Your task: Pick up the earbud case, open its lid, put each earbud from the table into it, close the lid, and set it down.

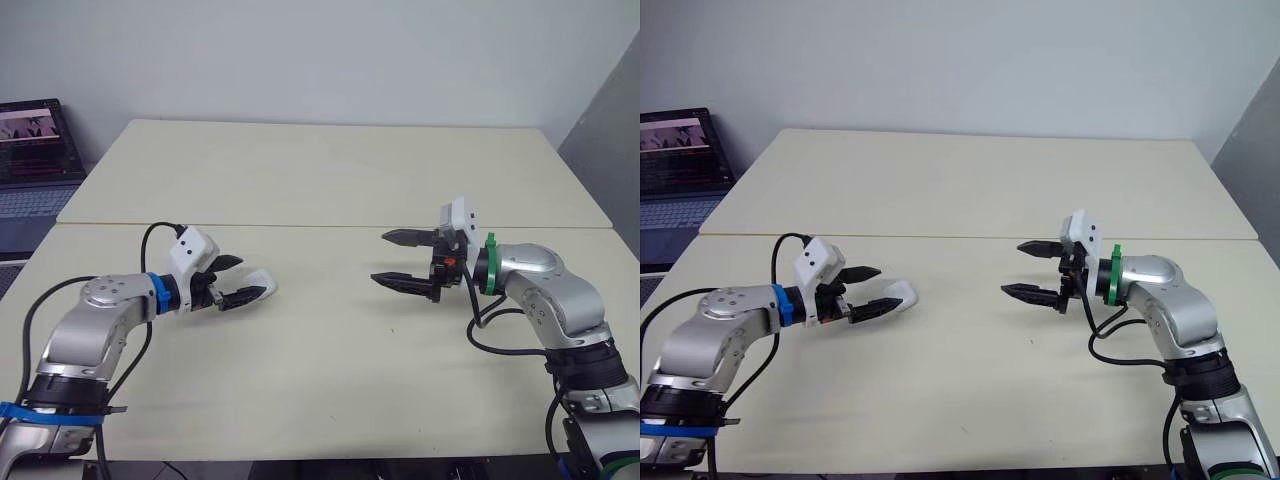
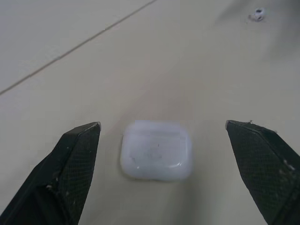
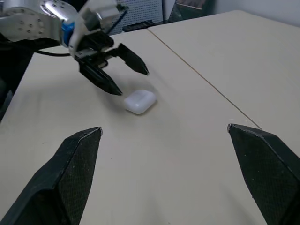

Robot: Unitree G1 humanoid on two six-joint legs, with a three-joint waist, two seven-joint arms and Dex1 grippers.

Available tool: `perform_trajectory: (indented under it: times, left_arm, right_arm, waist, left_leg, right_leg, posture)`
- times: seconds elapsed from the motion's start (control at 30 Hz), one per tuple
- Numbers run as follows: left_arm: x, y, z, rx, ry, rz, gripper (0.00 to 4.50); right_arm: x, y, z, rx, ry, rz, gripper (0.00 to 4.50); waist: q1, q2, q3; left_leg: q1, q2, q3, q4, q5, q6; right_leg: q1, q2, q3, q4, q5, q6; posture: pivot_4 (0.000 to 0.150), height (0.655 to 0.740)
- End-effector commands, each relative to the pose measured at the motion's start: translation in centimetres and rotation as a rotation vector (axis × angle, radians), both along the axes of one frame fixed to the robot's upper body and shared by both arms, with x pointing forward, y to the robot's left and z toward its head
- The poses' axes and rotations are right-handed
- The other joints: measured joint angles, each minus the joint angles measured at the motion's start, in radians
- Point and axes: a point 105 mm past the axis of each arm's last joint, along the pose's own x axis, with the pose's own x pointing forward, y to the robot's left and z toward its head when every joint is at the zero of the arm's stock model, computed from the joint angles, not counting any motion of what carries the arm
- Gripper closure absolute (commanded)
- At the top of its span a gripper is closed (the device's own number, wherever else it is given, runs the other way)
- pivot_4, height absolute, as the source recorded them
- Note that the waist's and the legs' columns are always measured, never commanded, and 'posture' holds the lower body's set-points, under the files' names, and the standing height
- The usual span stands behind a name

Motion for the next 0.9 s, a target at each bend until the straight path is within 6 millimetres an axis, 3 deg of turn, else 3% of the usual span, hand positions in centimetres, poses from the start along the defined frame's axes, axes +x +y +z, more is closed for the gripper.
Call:
perform_trajectory:
  times: [0.03, 0.43, 0.53, 0.63, 0.67, 0.8, 0.9]
  left_arm:
    - [0.5, 0.0, -0.1, 0.024, -0.037, -0.022, 0.01]
    - [1.4, -0.6, -3.2, 0.032, 0.023, -0.055, 0.01]
    - [1.0, -0.5, -3.7, 0.036, 0.043, -0.07, 0.61]
    - [0.5, -0.6, -3.7, 0.031, 0.045, -0.094, 1.5]
    - [0.4, -0.8, -3.4, 0.028, 0.03, -0.105, 1.73]
    - [1.3, -2.7, 0.3, -0.017, -0.165, -0.144, 1.73]
    - [1.9, -5.4, 5.0, 0.033, -0.521, -0.239, 1.73]
  right_arm:
    - [-1.2, 0.9, 1.8, 0.019, -0.046, 0.058, 0.0]
    - [-1.8, 0.7, 2.2, -0.001, -0.043, 0.058, 0.0]
    - [-1.8, 0.5, 2.0, -0.01, -0.039, 0.052, 0.0]
    - [-1.7, 0.1, 1.5, -0.024, -0.032, 0.038, 0.0]
    - [-1.6, -0.1, 1.3, -0.034, -0.033, 0.027, 0.0]
    - [-0.5, -0.6, 0.4, -0.07, -0.01, -0.046, 0.0]
    - [0.8, 0.5, 0.0, -0.006, 0.117, -0.131, 0.0]
  waist:
    - [0.001, 0.0, 0.0]
    - [0.002, 0.0, 0.0]
    - [0.002, 0.0, 0.0]
    - [0.002, 0.0, 0.0]
    - [0.002, 0.0, 0.0]
    - [0.002, 0.0, 0.0]
    - [0.004, -0.001, 0.0]
  left_leg:
    - [0.0, 0.0, 0.0, 0.0, 0.0, 0.0]
    - [0.0, 0.0, 0.0, 0.001, 0.0, 0.0]
    - [0.0, 0.0, 0.0, 0.001, 0.0, 0.0]
    - [0.0, 0.0, 0.0, 0.0, 0.0, 0.0]
    - [0.0, 0.0, 0.0, 0.0, 0.0, 0.0]
    - [0.0, 0.0, 0.0, 0.0, 0.0, 0.0]
    - [-0.001, 0.0, -0.001, 0.001, 0.0, 0.0]
  right_leg:
    - [0.0, 0.0, 0.0, 0.0, 0.0, 0.0]
    - [0.0, 0.0, 0.0, 0.0, 0.0, 0.0]
    - [0.0, 0.0, 0.0, 0.0, 0.0, 0.0]
    - [0.0, 0.0, 0.0, 0.0, 0.0, 0.0]
    - [0.0, 0.0, 0.0, 0.0, 0.0, 0.0]
    - [0.0, 0.0, 0.0, 0.0, 0.0, 0.0]
    - [0.0, 0.0, 0.0, 0.0, 0.0, 0.0]
  posture:
    - [0.15, 0.74]
    - [0.15, 0.74]
    - [0.15, 0.74]
    - [0.15, 0.74]
    - [0.15, 0.74]
    - [0.15, 0.74]
    - [0.15, 0.74]
